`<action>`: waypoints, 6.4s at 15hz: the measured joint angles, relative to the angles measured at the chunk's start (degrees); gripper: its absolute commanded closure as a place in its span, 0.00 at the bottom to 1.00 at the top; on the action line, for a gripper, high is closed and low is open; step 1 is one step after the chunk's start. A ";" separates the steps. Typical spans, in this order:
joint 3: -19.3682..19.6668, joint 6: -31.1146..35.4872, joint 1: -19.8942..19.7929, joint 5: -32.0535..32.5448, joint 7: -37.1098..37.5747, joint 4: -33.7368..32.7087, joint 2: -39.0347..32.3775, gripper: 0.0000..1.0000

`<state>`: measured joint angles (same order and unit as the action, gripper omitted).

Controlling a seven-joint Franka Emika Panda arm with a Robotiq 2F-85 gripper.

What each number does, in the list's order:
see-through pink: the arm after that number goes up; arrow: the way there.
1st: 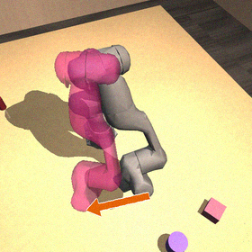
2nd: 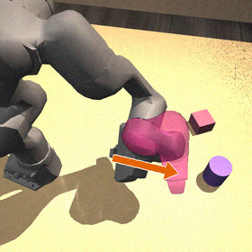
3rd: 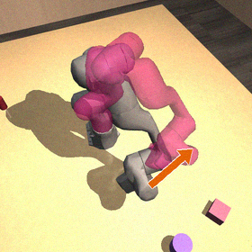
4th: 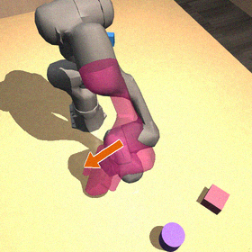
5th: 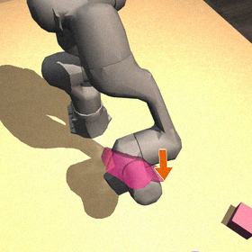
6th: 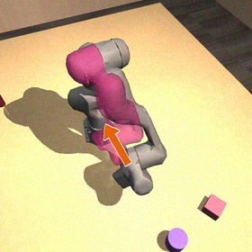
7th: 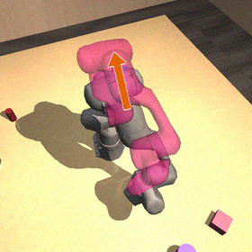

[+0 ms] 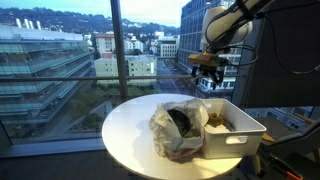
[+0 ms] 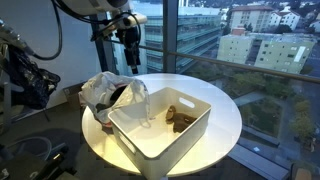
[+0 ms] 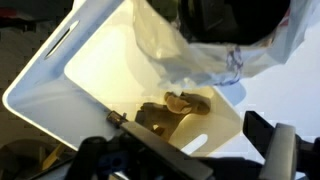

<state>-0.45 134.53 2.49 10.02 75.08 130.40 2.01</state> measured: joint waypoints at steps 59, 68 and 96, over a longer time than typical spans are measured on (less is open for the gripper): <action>12.11 -10.61 -5.43 -12.97 -13.05 -29.12 -44.25 0.24; 10.38 -4.20 -7.71 -18.11 -18.59 -27.78 -44.26 0.00; 13.20 11.56 -4.33 -19.37 -27.53 -21.39 -45.41 0.89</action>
<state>12.75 146.09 -1.84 -9.35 47.55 109.01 -43.40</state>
